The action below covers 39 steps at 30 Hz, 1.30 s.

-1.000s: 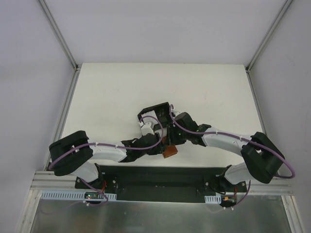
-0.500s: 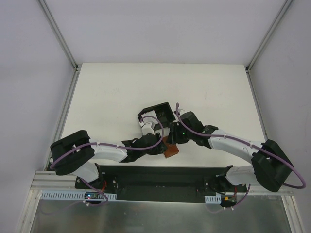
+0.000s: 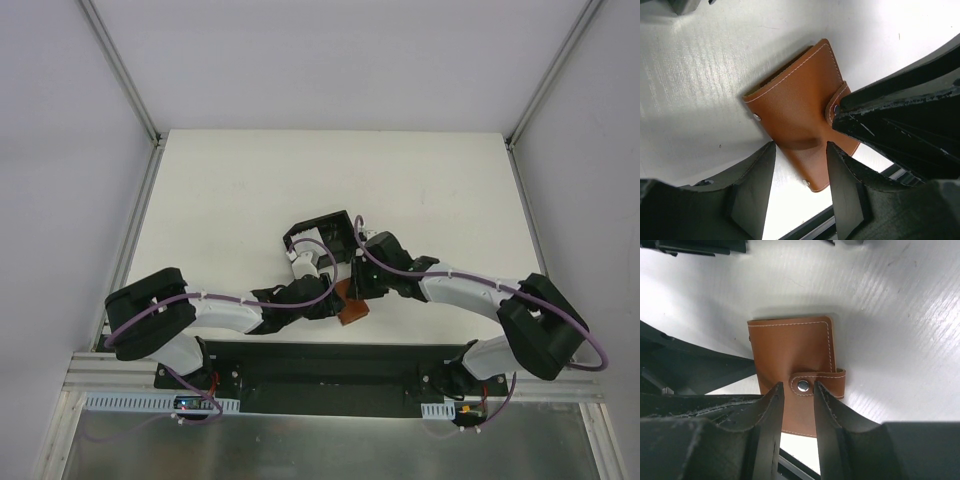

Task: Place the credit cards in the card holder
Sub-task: Close the card holder at the center of the board.

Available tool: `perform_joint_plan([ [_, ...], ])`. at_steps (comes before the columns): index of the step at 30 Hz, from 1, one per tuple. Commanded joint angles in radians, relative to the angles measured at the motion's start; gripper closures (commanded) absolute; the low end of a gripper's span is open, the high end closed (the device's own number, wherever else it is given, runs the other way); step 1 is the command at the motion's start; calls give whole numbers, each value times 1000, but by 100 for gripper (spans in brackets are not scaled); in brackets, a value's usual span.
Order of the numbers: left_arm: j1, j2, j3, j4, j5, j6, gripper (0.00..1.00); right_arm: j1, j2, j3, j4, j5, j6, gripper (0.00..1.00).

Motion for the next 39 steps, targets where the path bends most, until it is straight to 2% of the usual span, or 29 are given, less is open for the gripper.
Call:
perform_joint_plan([
  [1, -9, 67, -40, -204, 37, 21, 54, -6, 30, 26, 40, 6, -34, 67],
  [9, -9, 32, -64, -207, 15, 2, 54, 26, 105, 66, -117, 89, -66, 71],
  [12, -9, 1, -76, -213, -1, 2, 53, 32, 98, 63, -101, 81, -76, 69],
  [16, -9, -126, -121, -221, -61, 13, 38, 23, -32, -18, 35, 123, -63, 57],
  [18, -9, -195, -129, -259, -101, 25, 32, 8, -95, -53, 109, 115, -58, 53],
  [20, -9, -258, -127, -307, -136, 44, 26, -9, -163, -79, 143, 105, -50, 43],
  [23, -9, -342, -121, -386, -204, 61, 19, -37, -268, -135, 215, 75, -21, 34],
  [27, -6, -442, -129, -512, -294, 76, 11, -60, -396, -190, 211, 103, -12, 24],
  [29, 3, -497, -141, -576, -340, 70, 1, -80, -457, -216, 173, 143, -6, 17],
  [31, 42, -566, -161, -600, -333, 88, 1, -103, -509, -240, 128, 196, 0, 5],
  [32, 71, -600, -175, -607, -319, 97, 1, -113, -532, -257, 114, 213, 5, 2],
  [39, 276, -850, -247, -655, -230, 180, 1, -205, -671, -334, 15, 275, 39, 4],
])
